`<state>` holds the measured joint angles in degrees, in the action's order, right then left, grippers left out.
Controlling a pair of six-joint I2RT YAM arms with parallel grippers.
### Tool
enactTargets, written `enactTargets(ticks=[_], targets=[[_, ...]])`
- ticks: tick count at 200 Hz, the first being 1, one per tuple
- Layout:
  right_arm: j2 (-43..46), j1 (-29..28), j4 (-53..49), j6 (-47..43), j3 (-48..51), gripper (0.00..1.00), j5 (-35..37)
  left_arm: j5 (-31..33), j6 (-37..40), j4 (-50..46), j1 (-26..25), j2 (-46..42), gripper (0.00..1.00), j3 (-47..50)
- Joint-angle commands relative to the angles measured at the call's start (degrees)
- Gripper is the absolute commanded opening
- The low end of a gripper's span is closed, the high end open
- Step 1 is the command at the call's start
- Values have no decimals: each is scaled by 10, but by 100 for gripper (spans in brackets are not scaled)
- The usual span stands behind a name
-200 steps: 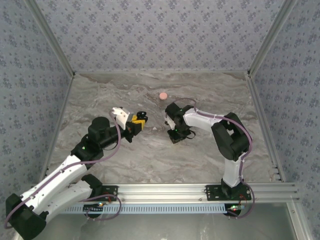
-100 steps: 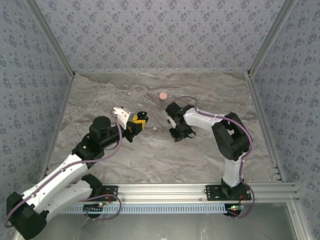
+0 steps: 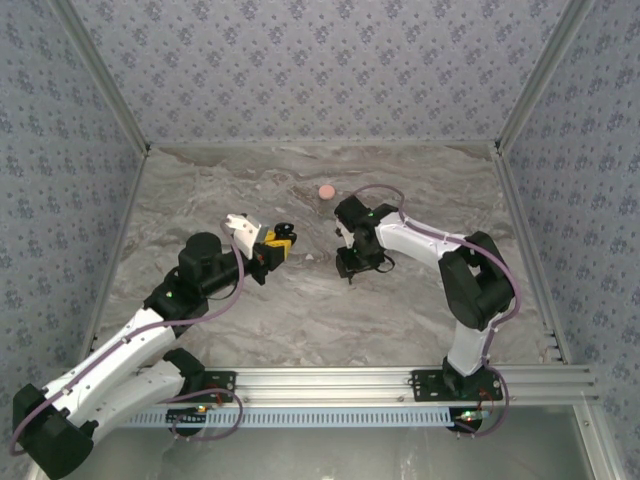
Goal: Insert wireless bluetooth earbuds into charging case
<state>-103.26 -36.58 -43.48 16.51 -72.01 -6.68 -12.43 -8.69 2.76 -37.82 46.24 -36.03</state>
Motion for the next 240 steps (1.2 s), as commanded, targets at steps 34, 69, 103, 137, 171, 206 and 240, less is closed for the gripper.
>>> enactTargets(ticks=[34,69,103,137,171,206,240], targets=[[-8,-20,15,142,3,46,42,-8,-7,10,2,-6,15,-17],[-33,-26,12,164,-8,46,53,-7,-6,10,2,-8,15,-15],[-58,-26,1,176,-23,44,68,-7,-6,9,2,-9,15,-14],[-68,-30,4,179,-28,42,69,-6,-5,10,2,-8,15,-15],[-75,-32,4,180,-30,38,73,-6,-5,9,2,-8,15,-15],[-83,-34,-4,179,-40,35,82,-6,-5,8,3,-9,15,-16],[-89,-36,-9,179,-44,33,88,-6,-4,8,2,-10,15,-16]])
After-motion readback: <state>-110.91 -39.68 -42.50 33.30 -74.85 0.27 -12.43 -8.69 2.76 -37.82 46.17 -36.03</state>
